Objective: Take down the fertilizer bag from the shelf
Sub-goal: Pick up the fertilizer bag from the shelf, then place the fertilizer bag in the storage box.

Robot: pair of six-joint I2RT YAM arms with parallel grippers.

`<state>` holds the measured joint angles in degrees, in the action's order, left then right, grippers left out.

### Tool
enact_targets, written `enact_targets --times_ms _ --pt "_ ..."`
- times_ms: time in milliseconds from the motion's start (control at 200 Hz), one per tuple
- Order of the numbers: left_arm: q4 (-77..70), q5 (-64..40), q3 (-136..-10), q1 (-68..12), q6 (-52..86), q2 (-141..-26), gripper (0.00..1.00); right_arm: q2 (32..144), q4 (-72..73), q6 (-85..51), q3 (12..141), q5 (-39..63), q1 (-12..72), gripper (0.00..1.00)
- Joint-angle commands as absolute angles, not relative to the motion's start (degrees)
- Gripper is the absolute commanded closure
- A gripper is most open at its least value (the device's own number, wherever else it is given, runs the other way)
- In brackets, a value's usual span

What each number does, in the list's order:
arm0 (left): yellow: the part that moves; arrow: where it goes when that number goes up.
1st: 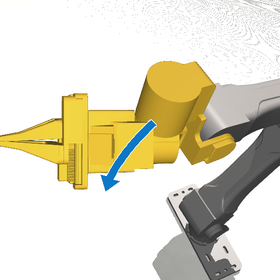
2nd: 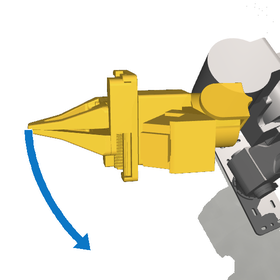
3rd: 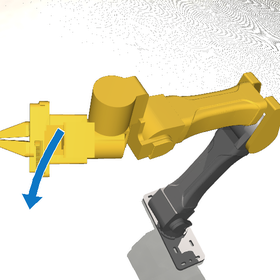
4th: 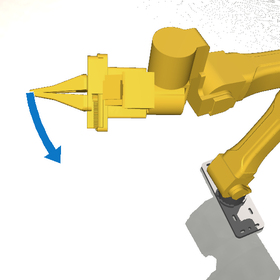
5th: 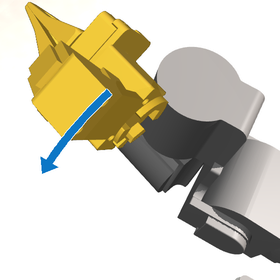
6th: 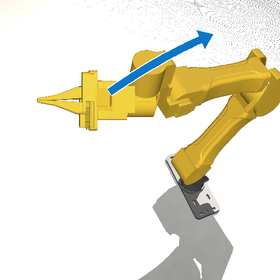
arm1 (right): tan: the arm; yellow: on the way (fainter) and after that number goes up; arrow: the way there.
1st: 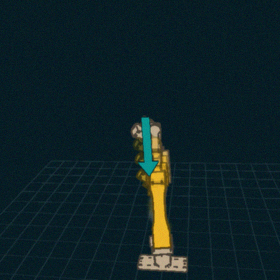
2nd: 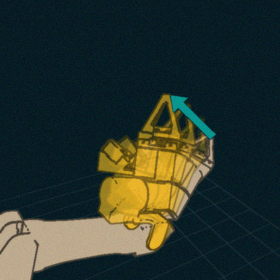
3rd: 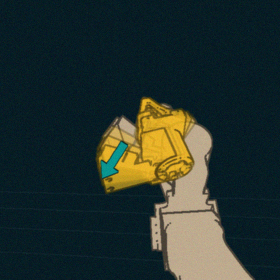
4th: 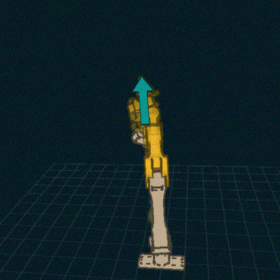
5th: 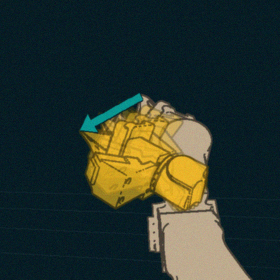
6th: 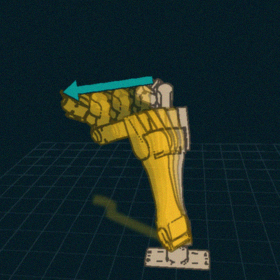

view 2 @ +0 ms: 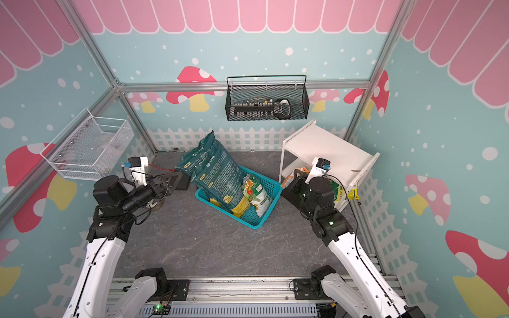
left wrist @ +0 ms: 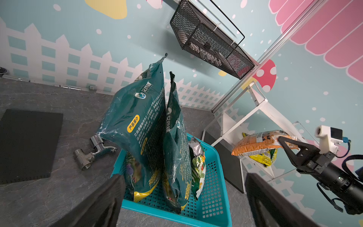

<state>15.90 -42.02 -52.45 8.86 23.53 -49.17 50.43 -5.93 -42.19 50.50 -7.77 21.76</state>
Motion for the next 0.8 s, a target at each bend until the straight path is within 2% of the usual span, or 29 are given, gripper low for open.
enact_targets --times_ms 0,125,445,625,796 --pt "16.49 -41.76 -54.07 8.62 21.99 -48.54 0.01 48.47 2.81 -38.43 53.71 -1.05 21.88 1.00" --pt "16.49 -41.76 -54.05 8.60 21.99 -48.52 0.01 49.44 3.29 -35.46 55.38 6.34 22.06 1.00" --pt "16.46 -41.65 -54.13 8.59 22.06 -48.56 0.01 51.33 1.92 -33.33 56.55 8.66 24.69 1.00" --pt "16.54 -41.39 -54.09 8.61 22.02 -48.54 0.00 55.58 2.01 -30.42 56.04 3.61 30.56 1.00" --pt "16.63 -41.40 -54.05 8.57 22.04 -48.50 0.01 60.12 3.52 -29.50 56.06 3.14 33.12 1.00"
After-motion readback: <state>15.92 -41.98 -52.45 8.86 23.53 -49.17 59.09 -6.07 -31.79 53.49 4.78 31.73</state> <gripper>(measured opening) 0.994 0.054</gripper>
